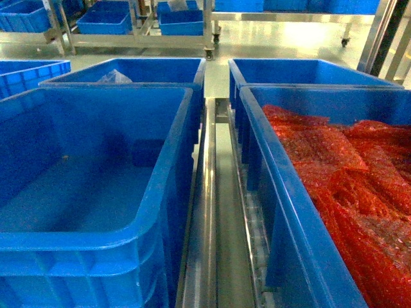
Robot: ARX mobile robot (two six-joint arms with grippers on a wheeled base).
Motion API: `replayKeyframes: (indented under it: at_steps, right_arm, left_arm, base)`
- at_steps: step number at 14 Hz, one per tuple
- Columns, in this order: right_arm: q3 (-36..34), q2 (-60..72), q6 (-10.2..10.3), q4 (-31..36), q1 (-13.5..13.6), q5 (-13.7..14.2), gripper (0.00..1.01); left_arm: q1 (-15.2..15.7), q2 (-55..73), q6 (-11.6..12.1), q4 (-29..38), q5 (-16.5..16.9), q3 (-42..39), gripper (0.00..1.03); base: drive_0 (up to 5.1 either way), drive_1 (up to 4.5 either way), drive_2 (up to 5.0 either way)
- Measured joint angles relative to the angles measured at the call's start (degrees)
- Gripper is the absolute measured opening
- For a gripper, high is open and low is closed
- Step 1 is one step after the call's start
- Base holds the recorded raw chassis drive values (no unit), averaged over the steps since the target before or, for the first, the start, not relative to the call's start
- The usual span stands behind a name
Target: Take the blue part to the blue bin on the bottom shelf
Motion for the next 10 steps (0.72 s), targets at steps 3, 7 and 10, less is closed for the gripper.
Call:
replayKeyframes:
  at_steps: [3, 7, 10]
  right_arm:
    - [0.0, 0.0, 0.0, 0.0, 0.0, 0.0, 0.98]
    - [0.0, 0.0, 0.0, 0.0, 0.0, 0.0, 0.98]
    - [0.0, 0.0, 0.0, 0.0, 0.0, 0.0, 0.98]
  left_arm:
    - [0.0, -7.4, 0.0, -6.8, 0.0, 0.0, 0.02]
    - [0.0, -14.8, 0.0, -14.1, 0.0, 0.0, 0.02]
    - [0.0, -19.3, 0.0, -18.4, 0.0, 0.0, 0.02]
  base:
    - [0.0, 0.0, 0.0]
    - [0.0, 0.0, 0.0]
    - [0.0, 0.0, 0.0]
